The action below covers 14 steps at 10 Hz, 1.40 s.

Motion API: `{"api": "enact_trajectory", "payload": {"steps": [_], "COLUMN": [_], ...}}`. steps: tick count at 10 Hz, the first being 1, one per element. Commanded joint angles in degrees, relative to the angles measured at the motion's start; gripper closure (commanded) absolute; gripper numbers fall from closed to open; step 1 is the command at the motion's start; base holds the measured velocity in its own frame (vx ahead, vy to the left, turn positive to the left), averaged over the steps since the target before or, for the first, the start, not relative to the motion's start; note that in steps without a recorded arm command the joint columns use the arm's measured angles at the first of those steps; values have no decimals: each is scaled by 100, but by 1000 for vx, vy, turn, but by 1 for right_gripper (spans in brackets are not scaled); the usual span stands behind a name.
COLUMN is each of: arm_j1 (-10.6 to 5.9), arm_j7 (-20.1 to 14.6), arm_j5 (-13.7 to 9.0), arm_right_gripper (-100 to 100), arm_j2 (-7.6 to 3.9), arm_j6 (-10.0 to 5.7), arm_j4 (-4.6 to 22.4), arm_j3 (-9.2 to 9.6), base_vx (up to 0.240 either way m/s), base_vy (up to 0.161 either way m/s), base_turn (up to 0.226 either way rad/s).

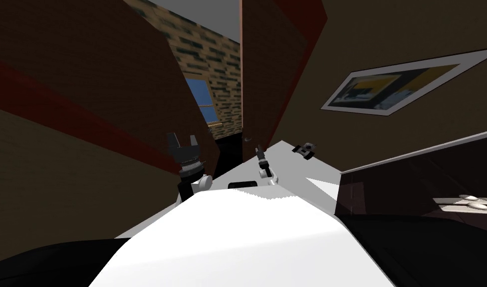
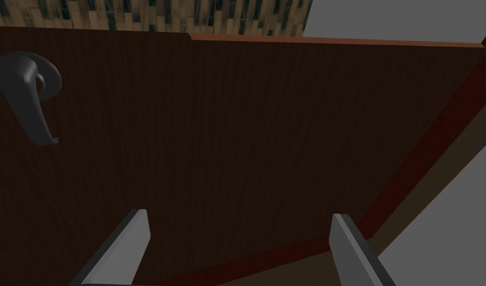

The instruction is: Push the door open

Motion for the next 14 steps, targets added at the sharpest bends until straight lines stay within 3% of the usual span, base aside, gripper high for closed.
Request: {"api": "enact_trajectory", "payload": {"steps": [1,3,4,8,9,14], "arm_j1": [-45,-229,-229,-585,-585,-912], "arm_j7": [-23,-96,-96,-236,-236,-365], "arm_j5": [33,123,123,296,296,455], "arm_right_gripper": [-100,-100,-100,-100,-100,-100], "arm_j2": [1,-8,-8,-17,-17,-12], "arm_j6": [-24,-102,-102,-254,-254,-393], "arm_j4": [217,602,688,1519,1598,2397], "arm_j3": [18,54,54,123,123,187], "base_vx": [71,50,49,76,64,57], "base_vy": [-55,-49,-38,-73,-62,-45], "base_turn": [27,44,22,47,20,34]}}
